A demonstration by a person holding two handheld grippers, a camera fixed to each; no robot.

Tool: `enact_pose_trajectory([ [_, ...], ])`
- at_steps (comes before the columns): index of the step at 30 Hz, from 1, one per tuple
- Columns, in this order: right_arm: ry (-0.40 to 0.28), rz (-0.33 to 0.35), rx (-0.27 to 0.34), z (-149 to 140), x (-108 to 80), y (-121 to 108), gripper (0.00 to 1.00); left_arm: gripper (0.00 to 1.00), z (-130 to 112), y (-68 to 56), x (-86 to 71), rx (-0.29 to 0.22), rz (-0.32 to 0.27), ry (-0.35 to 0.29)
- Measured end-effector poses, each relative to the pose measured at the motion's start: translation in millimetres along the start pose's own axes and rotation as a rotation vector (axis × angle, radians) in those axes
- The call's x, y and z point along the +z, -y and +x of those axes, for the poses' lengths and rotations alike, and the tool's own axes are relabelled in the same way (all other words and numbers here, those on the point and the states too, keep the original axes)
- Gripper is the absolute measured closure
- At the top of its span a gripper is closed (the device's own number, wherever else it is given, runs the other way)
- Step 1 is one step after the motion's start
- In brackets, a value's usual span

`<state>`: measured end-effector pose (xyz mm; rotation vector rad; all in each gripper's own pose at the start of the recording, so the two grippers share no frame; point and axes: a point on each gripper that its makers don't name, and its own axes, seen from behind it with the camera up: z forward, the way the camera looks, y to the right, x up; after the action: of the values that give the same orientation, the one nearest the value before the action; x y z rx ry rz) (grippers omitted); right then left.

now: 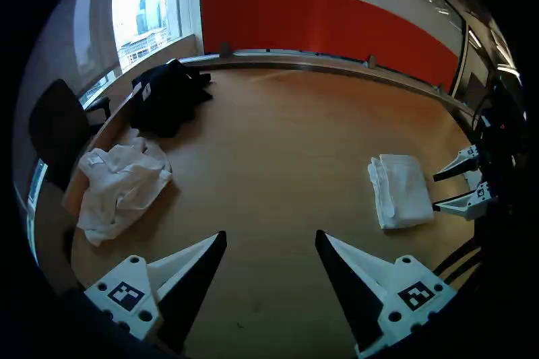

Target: Fold towel

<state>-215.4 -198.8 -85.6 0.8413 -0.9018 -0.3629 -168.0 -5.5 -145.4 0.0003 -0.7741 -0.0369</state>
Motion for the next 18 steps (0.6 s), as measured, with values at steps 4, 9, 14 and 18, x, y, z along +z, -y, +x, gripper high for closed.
enact_pose_trajectory([
  [4, 0.011, -0.008, 0.005, -9.2, -0.8, -1.9, 0.0, 0.02, 0.4, 0.5, 0.6, 0.002, 0.0, 0.001],
  [9, 0.025, -0.019, 0.009, -20.6, -2.2, -4.9, 0.0, 0.02, 0.5, 0.0, 1.5, 0.003, -0.001, 0.002],
  [14, 0.04, -0.026, 0.015, -31.0, -4.0, -7.2, 0.0, 0.02, 0.7, -1.1, 2.0, 0.005, -0.003, 0.002],
  [18, 0.051, -0.032, 0.018, -38.5, -6.4, -8.8, 0.0, 0.02, -0.2, -2.1, 2.3, 0.006, -0.004, 0.003],
])
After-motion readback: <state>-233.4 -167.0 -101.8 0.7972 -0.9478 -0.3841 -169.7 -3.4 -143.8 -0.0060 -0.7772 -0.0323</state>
